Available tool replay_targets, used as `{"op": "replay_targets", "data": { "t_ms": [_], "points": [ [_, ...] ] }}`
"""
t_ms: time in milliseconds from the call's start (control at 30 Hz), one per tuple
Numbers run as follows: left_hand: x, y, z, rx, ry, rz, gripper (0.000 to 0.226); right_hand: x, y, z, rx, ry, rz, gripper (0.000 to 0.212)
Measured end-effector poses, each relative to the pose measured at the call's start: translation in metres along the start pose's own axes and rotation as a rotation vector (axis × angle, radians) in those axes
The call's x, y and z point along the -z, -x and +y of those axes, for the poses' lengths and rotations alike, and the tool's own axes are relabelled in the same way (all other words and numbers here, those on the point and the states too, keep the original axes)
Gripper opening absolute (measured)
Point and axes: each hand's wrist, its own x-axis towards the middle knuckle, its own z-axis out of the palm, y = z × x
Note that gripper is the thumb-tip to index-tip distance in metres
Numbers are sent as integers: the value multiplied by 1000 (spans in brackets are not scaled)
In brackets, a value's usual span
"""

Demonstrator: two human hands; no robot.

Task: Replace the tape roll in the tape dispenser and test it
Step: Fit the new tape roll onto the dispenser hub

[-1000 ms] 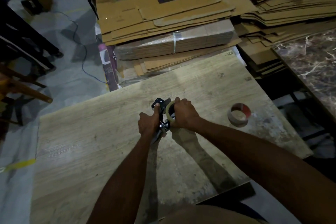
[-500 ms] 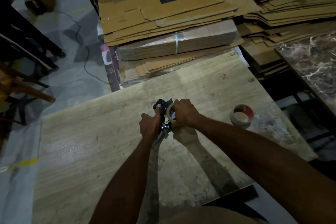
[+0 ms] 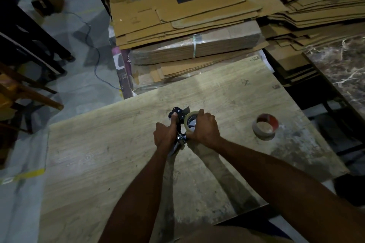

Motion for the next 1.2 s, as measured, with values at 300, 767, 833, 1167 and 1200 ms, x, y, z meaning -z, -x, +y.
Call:
{"op": "replay_targets", "data": {
  "t_ms": [300, 767, 833, 1167, 1200],
  "points": [
    [-3, 1, -7, -4, 4, 6, 122, 10, -8, 23, 245, 115, -52, 96],
    [-3, 2, -3, -31, -34, 1, 109, -4, -16, 40, 354, 127, -66, 107],
    [-3, 2, -3, -33, -38, -1, 104, -8, -15, 40, 310, 155, -62, 110],
    [-2, 3, -3, -32, -27, 23, 112, -22, -9, 30, 133, 130, -35, 116],
    [-2, 3, -2, -28, -33, 27, 115, -19, -11, 32, 164, 156, -62, 120]
  ]
}}
